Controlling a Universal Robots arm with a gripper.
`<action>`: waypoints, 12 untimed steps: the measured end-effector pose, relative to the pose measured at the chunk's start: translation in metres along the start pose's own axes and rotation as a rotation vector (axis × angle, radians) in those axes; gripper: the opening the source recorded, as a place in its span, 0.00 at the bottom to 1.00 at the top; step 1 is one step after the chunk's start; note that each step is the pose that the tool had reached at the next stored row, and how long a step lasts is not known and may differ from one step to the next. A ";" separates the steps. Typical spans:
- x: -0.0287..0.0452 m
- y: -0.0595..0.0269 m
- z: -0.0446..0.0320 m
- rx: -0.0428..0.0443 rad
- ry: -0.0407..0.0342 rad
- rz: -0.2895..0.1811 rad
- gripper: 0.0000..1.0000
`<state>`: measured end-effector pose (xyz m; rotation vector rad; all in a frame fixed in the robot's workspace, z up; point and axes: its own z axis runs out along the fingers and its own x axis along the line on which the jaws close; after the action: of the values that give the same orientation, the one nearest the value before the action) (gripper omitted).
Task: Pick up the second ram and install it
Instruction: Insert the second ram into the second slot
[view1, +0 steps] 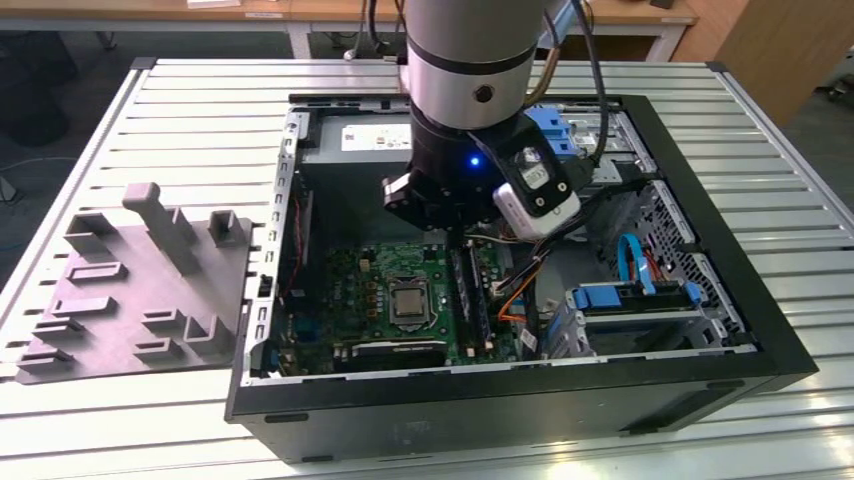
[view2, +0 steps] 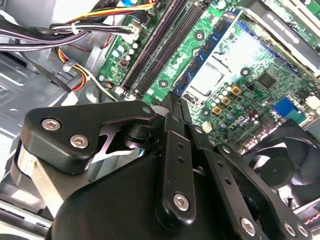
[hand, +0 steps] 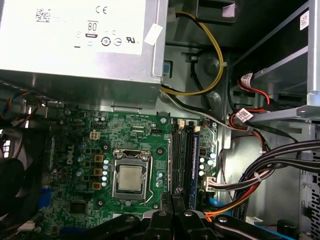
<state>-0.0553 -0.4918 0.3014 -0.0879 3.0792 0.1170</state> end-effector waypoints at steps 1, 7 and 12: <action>-0.0008 0.0000 0.0003 -0.0001 0.0000 0.000 0.12; -0.0060 -0.0004 0.0044 -0.0004 -0.0002 0.002 0.12; -0.0080 0.0007 0.0095 -0.0009 -0.0005 0.005 0.12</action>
<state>-0.0468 -0.4899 0.2925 -0.0807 3.0790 0.1186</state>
